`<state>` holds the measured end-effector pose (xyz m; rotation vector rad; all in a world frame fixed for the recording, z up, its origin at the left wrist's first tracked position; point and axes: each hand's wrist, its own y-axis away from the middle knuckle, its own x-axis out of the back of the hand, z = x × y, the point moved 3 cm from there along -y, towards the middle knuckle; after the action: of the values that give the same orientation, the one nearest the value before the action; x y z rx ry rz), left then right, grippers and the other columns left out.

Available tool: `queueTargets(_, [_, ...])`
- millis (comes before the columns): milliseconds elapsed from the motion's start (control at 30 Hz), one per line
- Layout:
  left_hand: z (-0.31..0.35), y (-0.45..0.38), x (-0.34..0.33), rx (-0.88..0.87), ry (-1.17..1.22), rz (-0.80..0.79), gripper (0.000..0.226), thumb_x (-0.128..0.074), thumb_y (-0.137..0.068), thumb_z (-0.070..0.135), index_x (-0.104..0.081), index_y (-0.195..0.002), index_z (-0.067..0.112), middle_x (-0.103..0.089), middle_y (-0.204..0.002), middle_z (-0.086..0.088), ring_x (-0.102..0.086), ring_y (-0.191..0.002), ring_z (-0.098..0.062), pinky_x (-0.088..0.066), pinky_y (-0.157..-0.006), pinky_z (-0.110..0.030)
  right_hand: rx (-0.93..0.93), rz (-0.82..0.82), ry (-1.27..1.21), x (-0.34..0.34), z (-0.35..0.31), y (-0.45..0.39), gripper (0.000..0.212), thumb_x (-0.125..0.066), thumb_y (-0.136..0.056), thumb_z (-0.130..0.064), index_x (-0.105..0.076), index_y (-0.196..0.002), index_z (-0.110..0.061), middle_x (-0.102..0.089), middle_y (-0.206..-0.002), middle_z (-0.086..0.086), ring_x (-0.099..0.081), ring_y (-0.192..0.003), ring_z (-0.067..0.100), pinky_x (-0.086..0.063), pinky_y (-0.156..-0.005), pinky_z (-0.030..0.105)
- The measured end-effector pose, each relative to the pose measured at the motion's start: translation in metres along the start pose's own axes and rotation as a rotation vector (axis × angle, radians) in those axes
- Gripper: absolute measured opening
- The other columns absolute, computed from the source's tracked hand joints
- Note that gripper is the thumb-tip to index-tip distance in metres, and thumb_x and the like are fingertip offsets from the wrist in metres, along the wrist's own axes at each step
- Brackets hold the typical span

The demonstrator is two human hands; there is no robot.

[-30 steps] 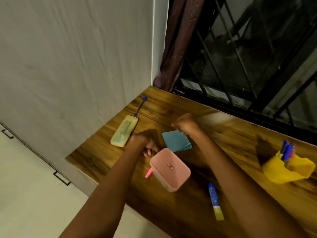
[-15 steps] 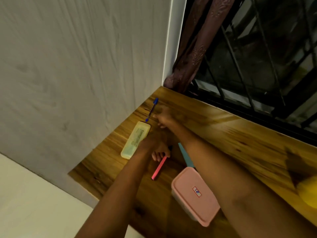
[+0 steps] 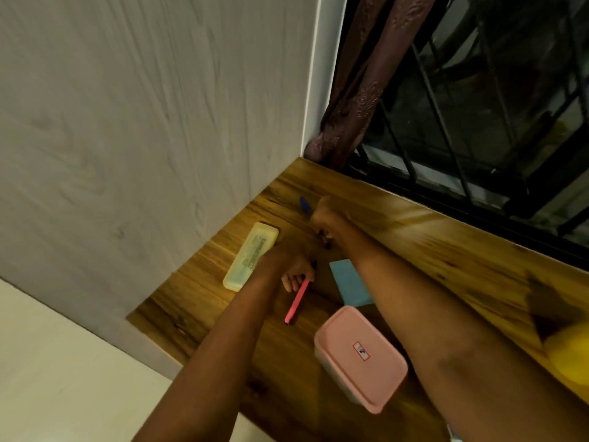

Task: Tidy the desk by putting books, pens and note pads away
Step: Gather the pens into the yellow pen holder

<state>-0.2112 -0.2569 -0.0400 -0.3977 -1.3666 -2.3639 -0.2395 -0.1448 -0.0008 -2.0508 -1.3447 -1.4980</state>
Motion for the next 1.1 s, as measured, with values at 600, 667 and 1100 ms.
queueTargets(600, [0.247, 0.123, -0.126, -0.894, -0.025, 0.455, 0.012, -0.059, -0.086, 0.007, -0.054, -0.096, 0.003, -0.065, -0.088, -0.017, -0.066, -0.084, -0.03, -0.056, -0.075, -0.046, 0.011, 0.358, -0.488, 0.211, 0.241, 0.166, 0.026, -0.051, -0.081, 0.011, -0.05, -0.081, -0.015, -0.059, -0.073, 0.013, -0.063, -0.05, 0.017, -0.057, -0.049, 0.031])
queueTargets(667, [0.272, 0.131, -0.152, -0.953, 0.017, 0.449, 0.012, -0.058, -0.087, 0.004, -0.053, -0.097, 0.003, -0.064, -0.088, -0.018, -0.066, -0.084, -0.028, -0.056, -0.075, -0.045, 0.038, 0.486, -0.407, 0.232, 0.263, 0.183, 0.014, -0.052, -0.087, 0.002, -0.057, -0.086, -0.011, -0.061, -0.079, 0.012, -0.062, -0.064, 0.016, -0.052, -0.061, 0.025])
queueTargets(1100, [0.333, 0.126, -0.253, -0.943, -0.096, 0.485, 0.023, -0.06, -0.087, 0.011, -0.052, -0.108, 0.008, -0.065, -0.1, -0.014, -0.064, -0.093, -0.028, -0.054, -0.081, -0.04, -0.155, 0.74, -0.276, 0.225, 0.379, 0.238, 0.021, -0.05, -0.083, 0.006, -0.057, -0.101, -0.002, -0.068, -0.099, 0.021, -0.062, -0.096, 0.036, -0.044, -0.072, 0.033])
